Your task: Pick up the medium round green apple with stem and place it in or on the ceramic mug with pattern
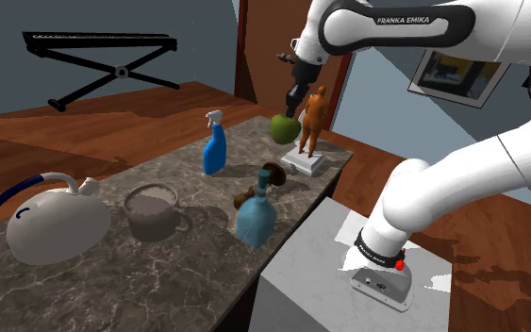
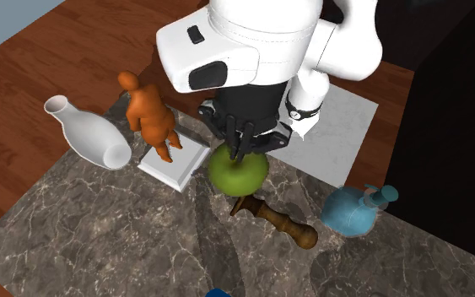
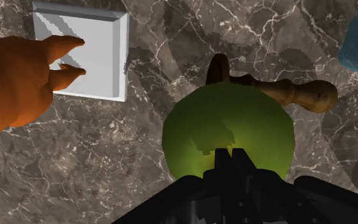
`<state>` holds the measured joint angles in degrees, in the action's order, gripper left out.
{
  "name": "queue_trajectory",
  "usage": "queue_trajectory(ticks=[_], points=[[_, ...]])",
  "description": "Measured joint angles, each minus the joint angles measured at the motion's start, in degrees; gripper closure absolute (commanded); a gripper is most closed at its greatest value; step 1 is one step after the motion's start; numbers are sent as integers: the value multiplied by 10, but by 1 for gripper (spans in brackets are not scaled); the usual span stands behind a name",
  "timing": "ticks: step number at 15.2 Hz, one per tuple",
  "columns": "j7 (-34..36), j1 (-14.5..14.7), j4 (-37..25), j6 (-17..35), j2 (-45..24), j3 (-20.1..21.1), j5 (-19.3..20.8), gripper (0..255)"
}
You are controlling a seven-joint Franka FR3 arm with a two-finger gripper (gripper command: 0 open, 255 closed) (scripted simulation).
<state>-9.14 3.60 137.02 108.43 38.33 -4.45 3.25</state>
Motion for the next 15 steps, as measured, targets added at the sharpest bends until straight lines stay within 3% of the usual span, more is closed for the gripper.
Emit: queue_trajectory(ticks=[7, 15], points=[[92, 32, -49, 0, -51, 78, -31, 255], [194, 56, -152, -12, -144, 160, -43, 255]])
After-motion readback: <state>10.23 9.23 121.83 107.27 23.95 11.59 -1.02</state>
